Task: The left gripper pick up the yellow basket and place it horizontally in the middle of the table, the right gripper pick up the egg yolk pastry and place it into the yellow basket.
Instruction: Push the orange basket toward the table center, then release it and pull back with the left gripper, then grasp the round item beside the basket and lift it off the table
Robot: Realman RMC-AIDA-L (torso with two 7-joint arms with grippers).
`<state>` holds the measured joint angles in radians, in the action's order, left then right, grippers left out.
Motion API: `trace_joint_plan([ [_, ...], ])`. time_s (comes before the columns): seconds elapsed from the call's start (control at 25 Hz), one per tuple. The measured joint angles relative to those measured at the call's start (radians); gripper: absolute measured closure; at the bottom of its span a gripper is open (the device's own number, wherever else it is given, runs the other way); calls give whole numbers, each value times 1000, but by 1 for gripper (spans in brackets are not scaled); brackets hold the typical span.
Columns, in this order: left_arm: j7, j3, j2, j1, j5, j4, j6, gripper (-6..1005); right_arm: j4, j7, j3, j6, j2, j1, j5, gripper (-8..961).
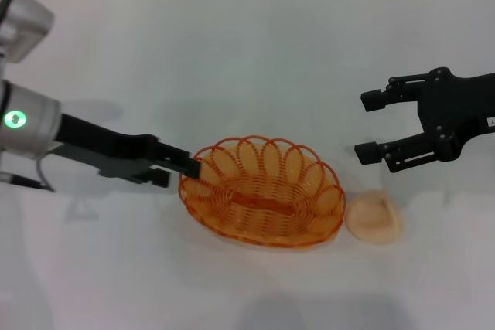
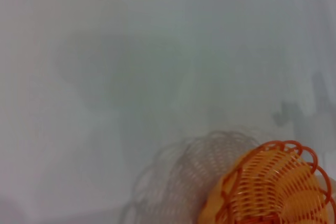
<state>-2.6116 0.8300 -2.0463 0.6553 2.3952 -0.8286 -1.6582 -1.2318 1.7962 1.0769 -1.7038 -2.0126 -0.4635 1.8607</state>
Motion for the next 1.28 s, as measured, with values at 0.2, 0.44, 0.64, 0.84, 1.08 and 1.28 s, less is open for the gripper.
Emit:
trace_joint_plan([
  [0.2,32,-30,54,-55,-47,0,-29,276,2,0,0,4,0,2,-6,112],
  [0.44,165,-188,121,-89,-113,-30,-60,201,1,5,0,5,0,5,-6,112],
  [0.64,280,-219,134,-88,-193,-46,-67,204,1,9,0,5,0,-3,-7,112],
  [0.84,395,-213,127,-69,-247,-45,-72,206,1,23,0,6,-1,-8,-8,111],
  [1.08,525,-212,133,-35,-278,-45,-117,209,-15,49,-7,4,1,-7,-8,111],
  [1.28,616,-210,146,-27,-280,-50,-158,210,-23,71,-9,-3,4,-5,1,112],
])
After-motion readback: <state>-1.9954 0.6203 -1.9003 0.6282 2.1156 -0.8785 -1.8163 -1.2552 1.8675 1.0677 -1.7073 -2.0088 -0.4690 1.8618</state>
